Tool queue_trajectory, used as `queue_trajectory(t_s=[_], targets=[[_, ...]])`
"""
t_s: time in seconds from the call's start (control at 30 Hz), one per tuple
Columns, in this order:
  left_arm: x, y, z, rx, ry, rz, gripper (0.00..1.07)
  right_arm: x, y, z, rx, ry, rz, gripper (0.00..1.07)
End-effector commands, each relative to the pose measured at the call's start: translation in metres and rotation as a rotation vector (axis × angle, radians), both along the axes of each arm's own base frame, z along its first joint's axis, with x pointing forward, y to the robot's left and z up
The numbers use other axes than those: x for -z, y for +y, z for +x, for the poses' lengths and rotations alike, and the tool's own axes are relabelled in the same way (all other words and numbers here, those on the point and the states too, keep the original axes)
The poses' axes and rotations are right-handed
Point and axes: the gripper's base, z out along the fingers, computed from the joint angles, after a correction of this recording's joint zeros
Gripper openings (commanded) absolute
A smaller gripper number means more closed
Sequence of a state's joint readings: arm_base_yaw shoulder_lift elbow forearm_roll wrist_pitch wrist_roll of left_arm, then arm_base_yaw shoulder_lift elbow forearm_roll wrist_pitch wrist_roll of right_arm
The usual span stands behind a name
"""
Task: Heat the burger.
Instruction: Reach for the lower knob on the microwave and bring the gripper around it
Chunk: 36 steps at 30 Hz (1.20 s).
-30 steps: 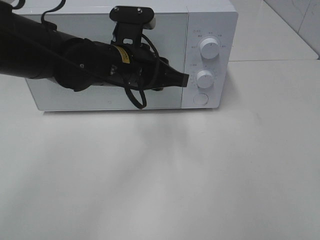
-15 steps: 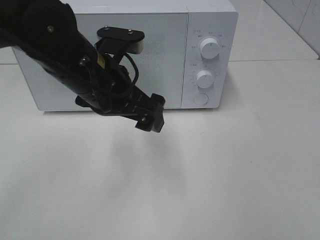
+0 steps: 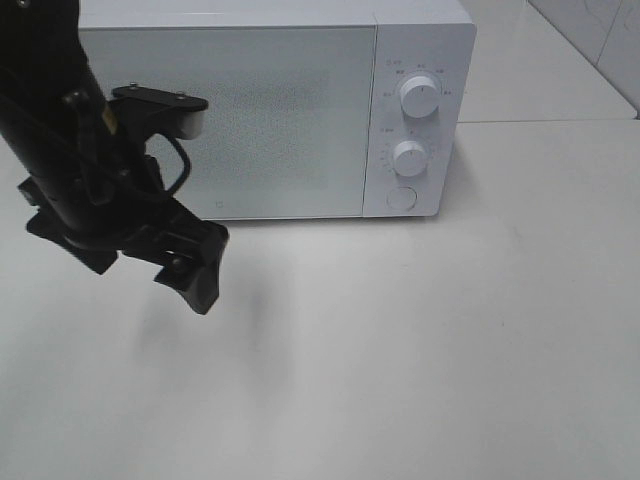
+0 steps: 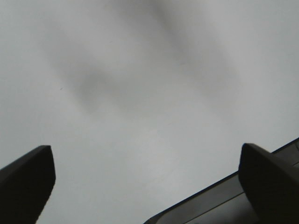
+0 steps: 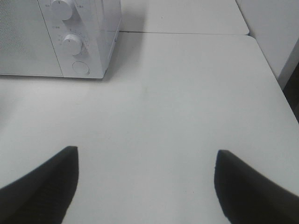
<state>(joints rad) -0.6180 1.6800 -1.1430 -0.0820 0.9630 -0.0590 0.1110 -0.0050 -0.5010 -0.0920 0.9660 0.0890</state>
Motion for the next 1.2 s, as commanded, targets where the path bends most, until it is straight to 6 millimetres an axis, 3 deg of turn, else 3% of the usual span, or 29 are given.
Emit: queue_trajectory(t_s=[0.03,0.3,0.33,0.43,0.47,0.5,0.63,0.7,0.73,0.8,0.83,1.1,1.13,1.17,1.2], targets=[[-0.001,0.021,0.006,-0.064,0.067,0.005,1.00,0.001,-0.001,-0.003,0.013,-0.026,0.011,0.76],[-0.007,0.071,0.020,-0.191,0.141,-0.011,1.00,0.001,-0.001,-0.003,0.013,-0.026,0.011,0.76],[-0.013,0.089,0.022,-0.244,0.139,-0.018,1.00,0.001,-0.001,-0.003,0.013,-0.026,0.011,0.76],[-0.017,0.096,0.022,-0.265,0.137,-0.019,1.00,0.001,-0.001,-0.003,0.013,-0.026,0.011,0.76],[-0.025,0.114,0.022,-0.319,0.127,-0.028,1.00,0.001,-0.001,-0.003,0.013,-0.026,0.011,0.76],[-0.035,0.132,0.018,-0.368,0.122,-0.037,1.00,0.001,-0.001,-0.003,0.013,-0.026,0.011,0.76],[-0.046,0.153,0.006,-0.427,0.079,-0.057,1.00,0.001,-0.001,-0.003,0.013,-0.026,0.011,0.76],[-0.046,0.172,-0.011,-0.505,0.055,-0.076,1.00,0.001,-0.001,-0.003,0.013,-0.026,0.011,0.76],[-0.046,0.172,-0.011,-0.505,0.055,-0.076,1.00,0.001,-0.001,-0.003,0.013,-0.026,0.011,0.76],[-0.048,0.180,-0.033,-0.543,0.024,-0.089,1.00,0.001,-0.001,-0.003,0.013,-0.026,0.011,0.76],[-0.048,0.180,-0.033,-0.543,0.024,-0.089,1.00,0.001,-0.001,-0.003,0.013,-0.026,0.011,0.76],[-0.059,0.179,-0.091,-0.509,-0.098,-0.106,1.00,0.001,-0.001,-0.003,0.013,-0.026,0.011,0.76],[-0.059,0.179,-0.091,-0.509,-0.098,-0.106,1.00,0.001,-0.001,-0.003,0.013,-0.026,0.011,0.76],[-0.059,0.179,-0.105,-0.506,-0.150,-0.112,1.00,0.001,-0.001,-0.003,0.013,-0.026,0.011,0.76],[-0.059,0.179,-0.105,-0.506,-0.150,-0.112,1.00,0.001,-0.001,-0.003,0.013,-0.026,0.011,0.76]])
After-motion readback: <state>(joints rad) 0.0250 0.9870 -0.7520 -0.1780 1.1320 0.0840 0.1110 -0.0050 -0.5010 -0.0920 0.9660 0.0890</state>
